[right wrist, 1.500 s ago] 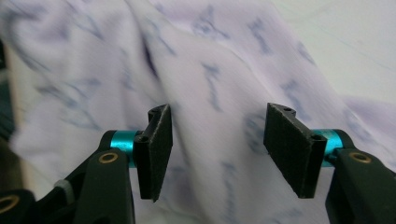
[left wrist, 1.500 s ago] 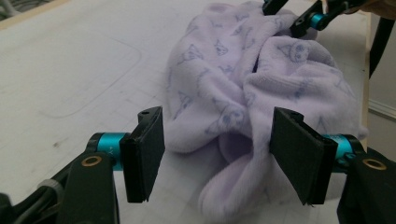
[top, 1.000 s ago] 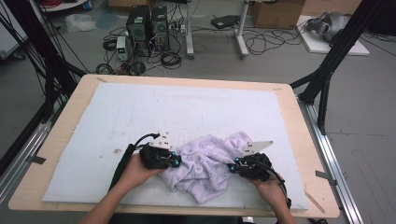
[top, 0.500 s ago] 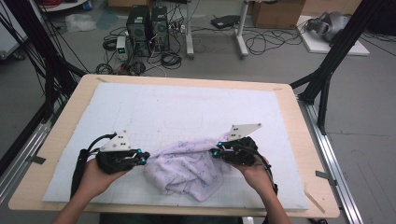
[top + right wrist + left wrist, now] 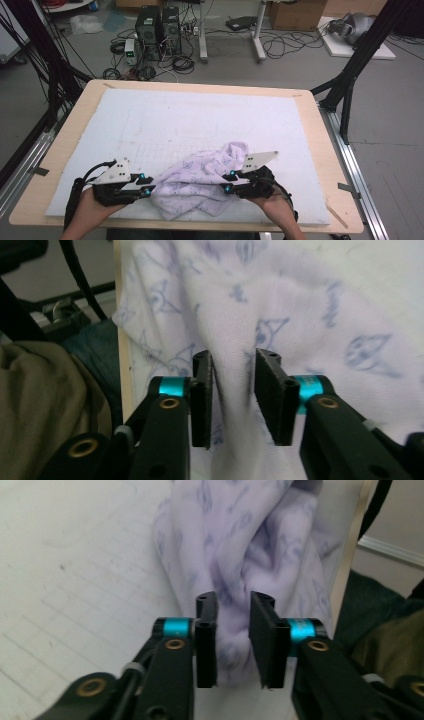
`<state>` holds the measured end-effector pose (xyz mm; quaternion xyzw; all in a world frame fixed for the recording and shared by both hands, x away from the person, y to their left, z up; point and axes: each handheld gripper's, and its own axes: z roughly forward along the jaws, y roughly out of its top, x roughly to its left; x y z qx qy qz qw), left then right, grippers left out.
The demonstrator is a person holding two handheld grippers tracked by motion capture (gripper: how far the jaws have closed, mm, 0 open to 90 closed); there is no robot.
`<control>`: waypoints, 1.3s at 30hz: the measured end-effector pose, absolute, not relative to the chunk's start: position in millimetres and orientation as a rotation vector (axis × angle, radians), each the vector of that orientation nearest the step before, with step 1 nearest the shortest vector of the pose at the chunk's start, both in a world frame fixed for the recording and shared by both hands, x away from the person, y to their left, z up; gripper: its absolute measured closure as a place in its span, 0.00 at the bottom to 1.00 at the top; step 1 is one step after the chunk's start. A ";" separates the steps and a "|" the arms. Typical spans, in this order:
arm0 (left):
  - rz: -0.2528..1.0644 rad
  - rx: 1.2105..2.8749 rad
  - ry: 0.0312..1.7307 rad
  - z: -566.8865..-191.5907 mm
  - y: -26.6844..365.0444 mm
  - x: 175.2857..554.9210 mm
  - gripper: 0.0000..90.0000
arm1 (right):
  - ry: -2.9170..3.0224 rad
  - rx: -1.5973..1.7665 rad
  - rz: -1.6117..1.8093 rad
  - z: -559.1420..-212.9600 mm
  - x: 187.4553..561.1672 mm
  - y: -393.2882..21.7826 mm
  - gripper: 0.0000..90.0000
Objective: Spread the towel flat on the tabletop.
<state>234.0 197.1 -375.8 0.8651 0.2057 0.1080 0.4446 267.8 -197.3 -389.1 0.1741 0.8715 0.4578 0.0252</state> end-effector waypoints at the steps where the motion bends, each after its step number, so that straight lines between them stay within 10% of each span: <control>1: 0.269 2.116 0.516 -370.0 193.7 242.8 0.68 | 2.679 0.544 1.429 -384.7 268.3 -201.3 0.70; 12: 0.173 2.152 0.610 -398.9 155.1 307.9 0.48 | 2.621 0.758 1.319 -404.2 296.8 -212.1 0.56; 17: 0.035 2.215 0.583 -420.7 144.5 321.5 0.89 | 2.649 0.772 1.240 -420.1 305.3 -200.0 0.62; 18: 0.026 2.229 0.572 -423.5 143.5 322.4 0.93 | 2.674 0.760 1.232 -425.1 309.0 -195.4 0.77; 20: 0.056 2.225 0.578 -422.2 145.5 320.5 0.95 | 2.728 0.725 1.213 -428.6 311.1 -190.5 0.99; 32: 0.390 2.043 0.655 -349.3 199.8 302.0 0.96 | 2.667 0.654 1.324 -387.3 320.2 -186.3 0.99; 37: 0.360 2.090 0.656 -361.9 209.9 289.1 0.94 | 2.715 0.588 1.293 -405.6 311.7 -167.9 0.75; 39: 0.318 2.096 0.679 -374.7 212.8 288.9 0.73 | 2.695 0.591 1.313 -408.6 313.0 -164.8 0.66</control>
